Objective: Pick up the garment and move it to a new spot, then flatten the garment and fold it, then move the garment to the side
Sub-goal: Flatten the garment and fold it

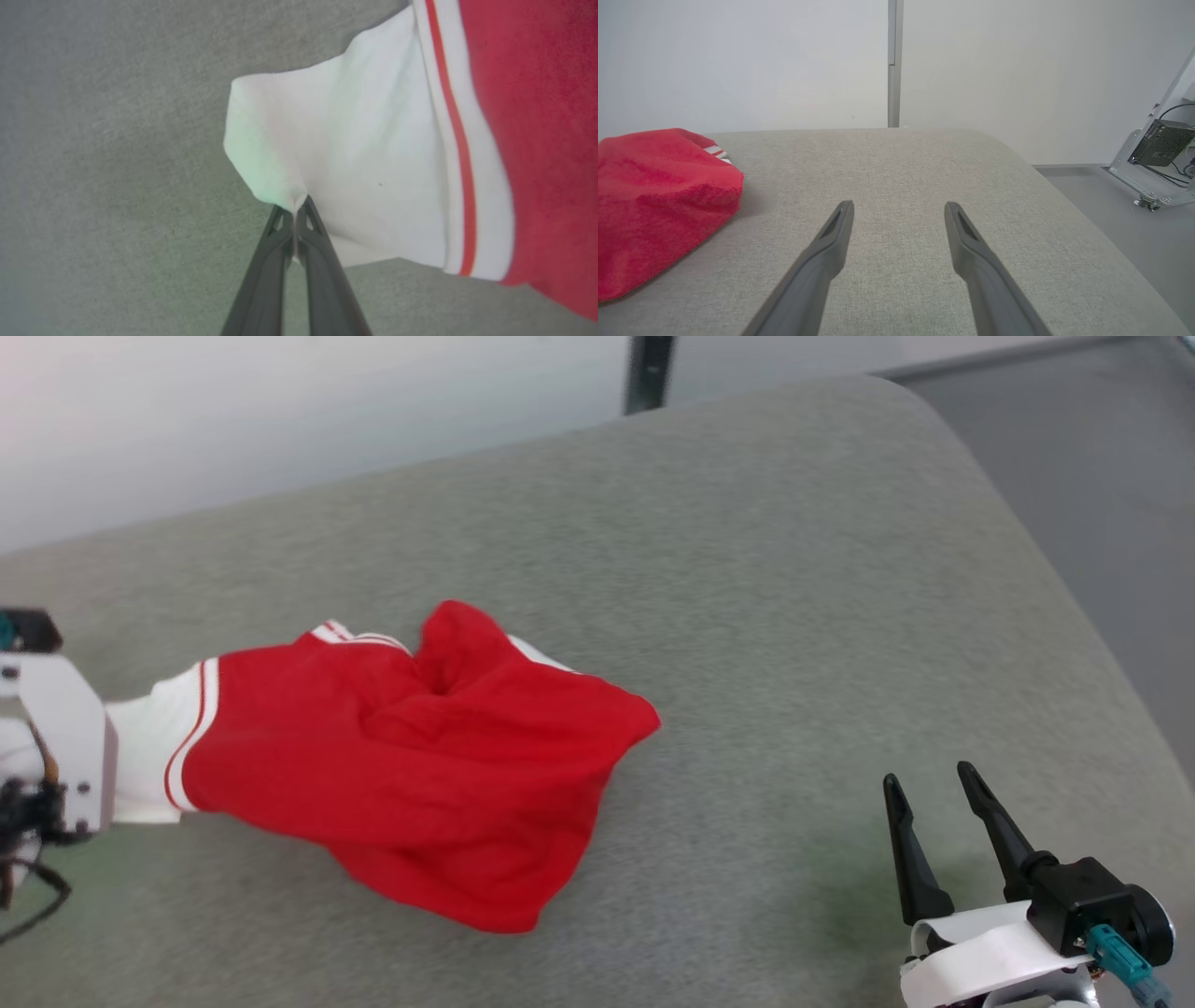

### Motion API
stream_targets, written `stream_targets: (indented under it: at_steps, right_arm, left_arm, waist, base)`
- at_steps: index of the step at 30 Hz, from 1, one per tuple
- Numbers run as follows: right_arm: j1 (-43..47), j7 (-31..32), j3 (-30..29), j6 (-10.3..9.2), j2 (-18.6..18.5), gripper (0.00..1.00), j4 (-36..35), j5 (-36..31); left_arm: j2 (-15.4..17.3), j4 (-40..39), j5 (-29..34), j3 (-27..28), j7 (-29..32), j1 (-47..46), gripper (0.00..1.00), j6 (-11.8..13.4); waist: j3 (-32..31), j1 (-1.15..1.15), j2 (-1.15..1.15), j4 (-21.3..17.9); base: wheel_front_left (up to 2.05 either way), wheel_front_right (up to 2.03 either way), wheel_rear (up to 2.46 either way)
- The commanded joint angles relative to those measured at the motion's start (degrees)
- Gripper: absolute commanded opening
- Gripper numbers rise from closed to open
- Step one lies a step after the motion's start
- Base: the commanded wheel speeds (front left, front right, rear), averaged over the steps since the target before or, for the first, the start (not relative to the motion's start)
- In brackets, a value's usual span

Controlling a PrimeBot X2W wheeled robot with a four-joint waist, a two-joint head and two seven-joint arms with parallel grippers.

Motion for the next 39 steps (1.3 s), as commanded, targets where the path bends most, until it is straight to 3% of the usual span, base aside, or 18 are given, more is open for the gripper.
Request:
stream_targets:
  at_steps: [1,10,23,28,29,30,31,32,39]
  right_arm:
    - [-0.1,-0.1,-0.4,-0.06,0.0,1.0,0.1,-0.4]
    - [-0.9,-0.1,0.1,-0.06,0.1,1.0,0.9,-0.9]
    - [-0.1,-0.1,0.8,-0.06,0.1,1.0,2.8,-1.3]
    - [0.9,-0.1,0.5,-0.06,0.1,1.0,3.7,-1.5]
    - [1.1,-0.1,0.5,-0.06,0.1,1.0,4.0,-1.6]
    - [1.2,-0.1,0.5,-0.06,0.1,1.0,4.2,-1.6]
    - [1.2,-0.1,0.6,-0.06,0.1,1.0,4.5,-1.7]
    - [1.2,0.1,0.5,-0.06,0.0,1.0,4.7,-1.7]
    - [2.2,2.3,0.7,-0.06,0.0,1.0,5.8,-1.0]
  left_arm:
    - [0.3,0.0,0.1,-0.1,-0.3,1.2,0.0,0.3]
    - [1.5,0.7,-2.7,1.1,-0.2,8.0,0.0,3.6]
    - [0.8,2.5,-5.5,0.4,1.0,18.2,0.0,6.9]
    - [-0.6,1.3,-6.9,1.1,0.5,18.9,0.0,6.9]
    - [-0.6,0.7,-6.8,1.1,0.1,18.6,0.04,6.8]
    - [-0.5,0.1,-6.4,0.9,-0.3,18.2,0.44,6.5]
    - [-0.4,-0.5,-6.1,1.0,-0.7,17.8,0.89,6.1]
    - [-0.4,-0.9,-6.3,1.3,-0.9,17.3,1.0,6.5]
    - [1.0,-5.3,-5.3,1.5,-1.9,15.9,1.0,7.4]
  waist:
    - [-1.9,0.0,0.0,4.2]
    - [-2.1,0.0,0.0,7.9]
    - [-3.8,0.0,0.0,7.4]
    - [-5.4,0.0,0.0,7.7]
    - [-5.7,0.0,0.0,7.8]
    - [-6.1,0.0,0.0,8.0]
    - [-6.6,0.0,0.0,8.3]
    - [-7.0,0.0,0.0,8.6]
    - [-10.6,0.0,0.0,11.4]
  base:
    - [0.0,0.0,0.0]
    - [0.0,0.0,0.0]
    - [0.0,0.0,0.0]
    - [0.0,0.0,0.0]
    - [0.0,0.0,0.0]
    - [0.0,0.0,0.0]
    - [0.0,0.0,0.0]
    - [0.0,0.0,0.0]
    - [0.0,0.0,0.0]
